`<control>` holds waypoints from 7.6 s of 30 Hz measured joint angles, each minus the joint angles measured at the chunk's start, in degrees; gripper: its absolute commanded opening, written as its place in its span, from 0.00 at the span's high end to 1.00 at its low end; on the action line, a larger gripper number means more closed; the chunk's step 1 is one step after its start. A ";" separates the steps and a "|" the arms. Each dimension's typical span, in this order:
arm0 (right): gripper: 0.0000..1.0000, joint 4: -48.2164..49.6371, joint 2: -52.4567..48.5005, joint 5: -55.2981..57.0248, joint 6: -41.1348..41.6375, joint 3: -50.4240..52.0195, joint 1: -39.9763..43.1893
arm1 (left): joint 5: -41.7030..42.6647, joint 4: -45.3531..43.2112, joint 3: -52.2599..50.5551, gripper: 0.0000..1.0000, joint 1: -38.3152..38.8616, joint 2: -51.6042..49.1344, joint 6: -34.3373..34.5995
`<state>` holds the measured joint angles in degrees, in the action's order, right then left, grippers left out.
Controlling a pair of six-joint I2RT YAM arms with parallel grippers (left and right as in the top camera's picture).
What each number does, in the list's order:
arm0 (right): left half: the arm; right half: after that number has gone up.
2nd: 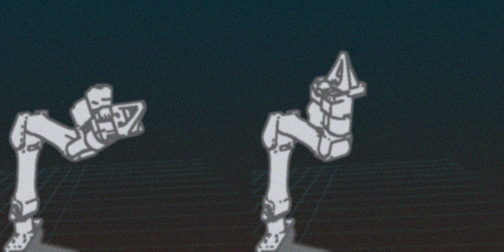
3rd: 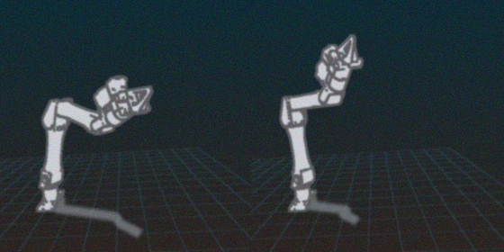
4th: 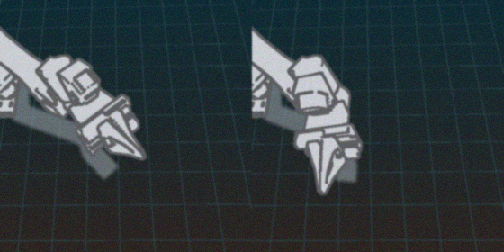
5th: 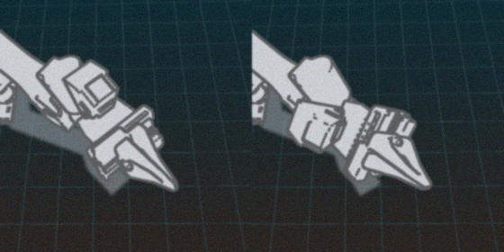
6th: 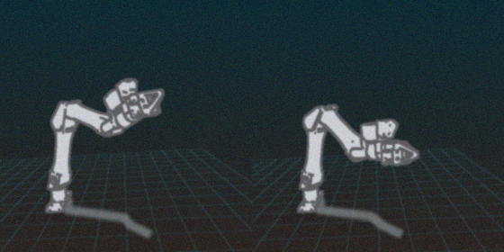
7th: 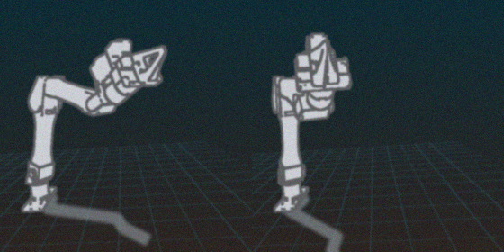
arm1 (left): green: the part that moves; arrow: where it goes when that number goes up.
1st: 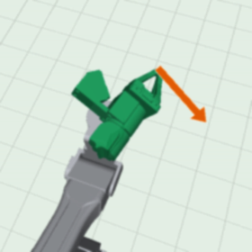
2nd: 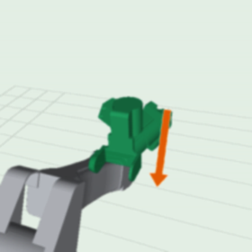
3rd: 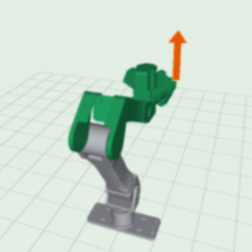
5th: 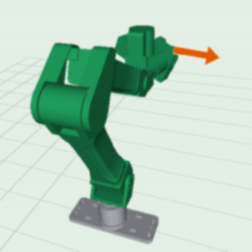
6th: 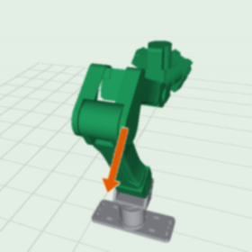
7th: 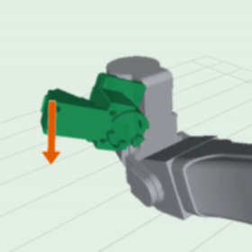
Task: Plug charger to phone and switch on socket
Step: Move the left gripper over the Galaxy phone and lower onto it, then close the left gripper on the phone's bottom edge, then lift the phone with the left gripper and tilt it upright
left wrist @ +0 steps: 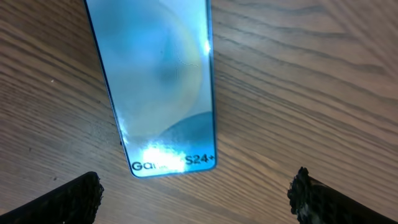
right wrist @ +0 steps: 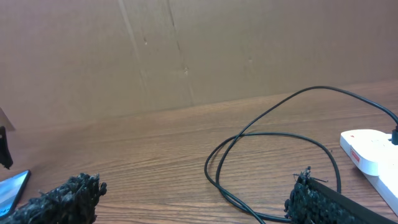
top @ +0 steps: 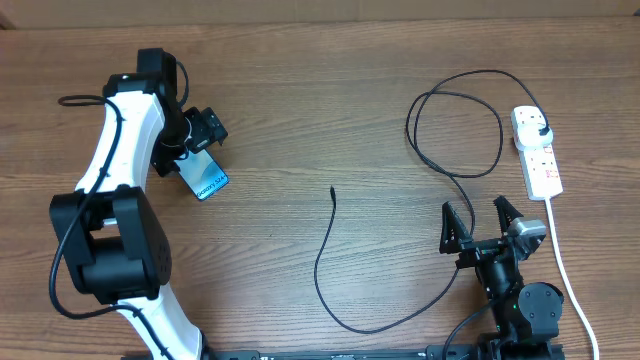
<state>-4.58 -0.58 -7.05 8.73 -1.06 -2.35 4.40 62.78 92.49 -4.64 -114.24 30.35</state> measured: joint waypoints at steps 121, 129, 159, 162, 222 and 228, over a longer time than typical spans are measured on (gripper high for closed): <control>0.00 -0.02 0.00 0.02 0.00 0.00 0.00 | -7.19 -8.11 -0.61 0.04 0.00 -10.75 8.66; 0.00 0.02 0.00 0.02 0.02 0.00 0.00 | -6.73 -8.09 -0.61 0.11 0.00 -10.75 8.63; 0.00 0.02 0.00 0.02 0.00 0.00 0.00 | -6.75 -7.93 -0.61 0.96 0.04 -10.75 8.48; 0.00 0.00 0.00 0.00 0.00 0.00 0.00 | -6.75 -7.96 -0.61 0.96 0.04 -10.75 8.48; 0.00 0.00 0.00 0.00 -0.02 0.00 0.00 | 61.00 31.10 25.66 0.96 0.04 -12.44 13.05; 0.00 0.00 0.00 0.02 0.00 0.00 0.00 | 61.00 31.10 25.66 0.96 0.04 -12.44 13.05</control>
<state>-4.58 -0.58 -7.03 8.73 -1.06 -2.35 65.41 93.89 118.15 -4.60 -126.67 43.40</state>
